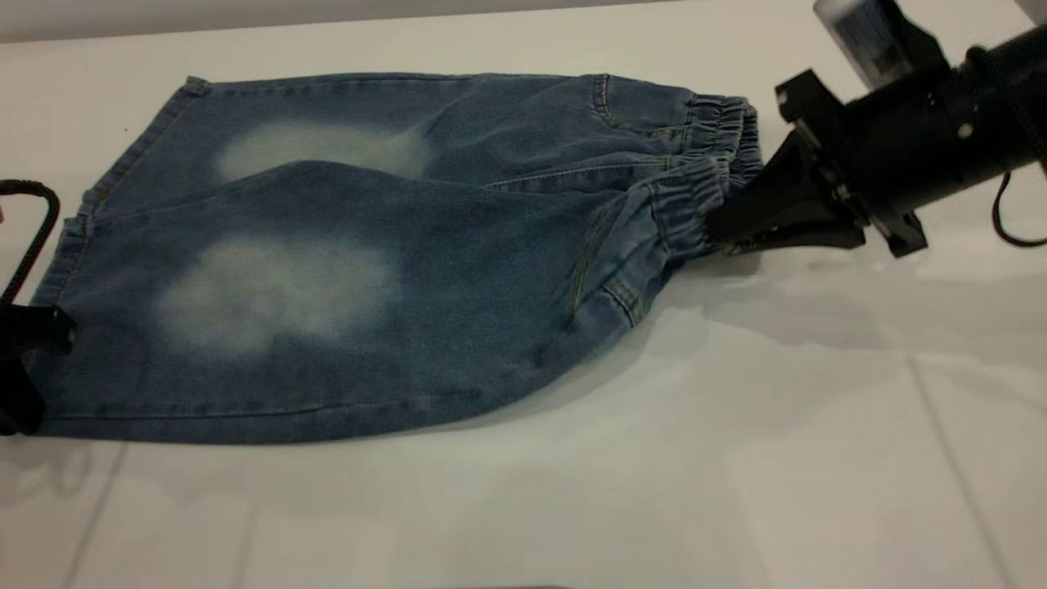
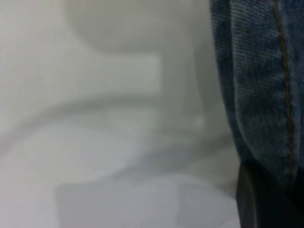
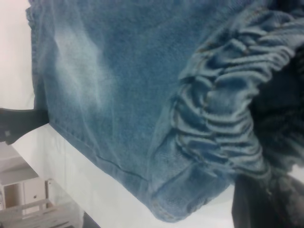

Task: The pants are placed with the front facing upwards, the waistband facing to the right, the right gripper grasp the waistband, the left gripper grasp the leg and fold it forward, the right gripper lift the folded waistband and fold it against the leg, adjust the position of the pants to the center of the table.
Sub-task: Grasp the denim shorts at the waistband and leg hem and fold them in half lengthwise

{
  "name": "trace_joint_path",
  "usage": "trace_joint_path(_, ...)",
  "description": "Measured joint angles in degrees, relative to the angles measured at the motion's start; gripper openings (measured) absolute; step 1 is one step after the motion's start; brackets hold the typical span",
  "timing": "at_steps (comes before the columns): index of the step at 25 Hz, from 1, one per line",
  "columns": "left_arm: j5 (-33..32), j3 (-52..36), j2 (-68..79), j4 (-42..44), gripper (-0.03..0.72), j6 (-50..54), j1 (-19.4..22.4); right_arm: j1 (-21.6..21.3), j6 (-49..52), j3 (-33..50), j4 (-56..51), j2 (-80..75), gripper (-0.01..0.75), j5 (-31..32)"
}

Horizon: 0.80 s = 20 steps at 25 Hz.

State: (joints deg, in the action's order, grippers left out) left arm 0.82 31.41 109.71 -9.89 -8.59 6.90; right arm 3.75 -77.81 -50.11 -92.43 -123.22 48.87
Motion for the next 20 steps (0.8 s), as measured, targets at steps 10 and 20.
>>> trace_joint_path(10,-5.9,1.0,-9.2,0.0,0.053,0.0,0.0,-0.1,0.4,0.1,0.4,6.9,0.026,-3.1)
trace_joint_path(20,-13.8,12.4,-14.7,0.2,0.053,0.0,0.0,-0.1,0.5,-0.6,0.2,8.9,0.027,-8.2)
